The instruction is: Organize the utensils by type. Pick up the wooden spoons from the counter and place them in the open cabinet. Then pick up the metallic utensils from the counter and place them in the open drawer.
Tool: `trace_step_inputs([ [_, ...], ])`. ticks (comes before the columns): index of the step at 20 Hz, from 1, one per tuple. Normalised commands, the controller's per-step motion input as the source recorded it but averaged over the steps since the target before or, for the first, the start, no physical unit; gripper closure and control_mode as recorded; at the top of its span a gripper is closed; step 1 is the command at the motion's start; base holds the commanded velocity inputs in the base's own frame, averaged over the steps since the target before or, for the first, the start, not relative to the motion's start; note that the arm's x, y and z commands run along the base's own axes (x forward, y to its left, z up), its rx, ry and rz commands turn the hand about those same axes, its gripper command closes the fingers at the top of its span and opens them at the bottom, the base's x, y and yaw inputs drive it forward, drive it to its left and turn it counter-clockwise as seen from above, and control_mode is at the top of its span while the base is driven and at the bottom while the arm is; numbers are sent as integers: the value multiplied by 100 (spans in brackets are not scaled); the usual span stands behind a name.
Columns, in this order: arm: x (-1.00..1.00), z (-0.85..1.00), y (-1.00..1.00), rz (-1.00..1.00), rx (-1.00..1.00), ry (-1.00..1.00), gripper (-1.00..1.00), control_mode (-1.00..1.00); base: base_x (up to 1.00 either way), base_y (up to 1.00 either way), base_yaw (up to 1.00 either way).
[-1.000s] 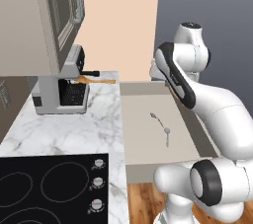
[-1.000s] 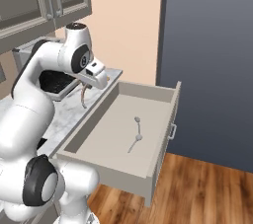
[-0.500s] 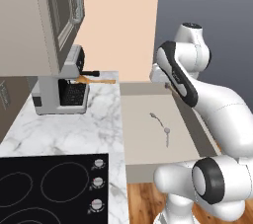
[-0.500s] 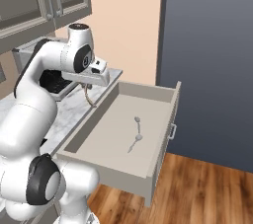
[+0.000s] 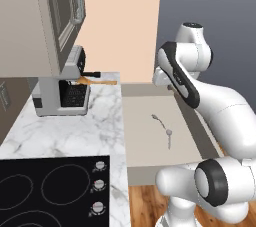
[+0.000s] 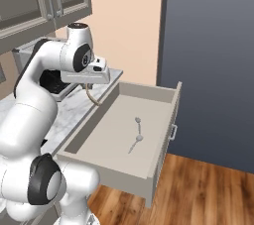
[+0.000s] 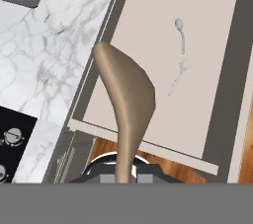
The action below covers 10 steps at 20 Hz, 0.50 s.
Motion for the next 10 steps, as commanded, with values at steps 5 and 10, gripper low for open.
trace_step_inputs([
  [5, 0, 0, 0, 0, 0, 0, 100, -100, 0, 0, 0],
  [10, 0, 0, 0, 0, 0, 0, 100, 100, 0, 0, 0],
])
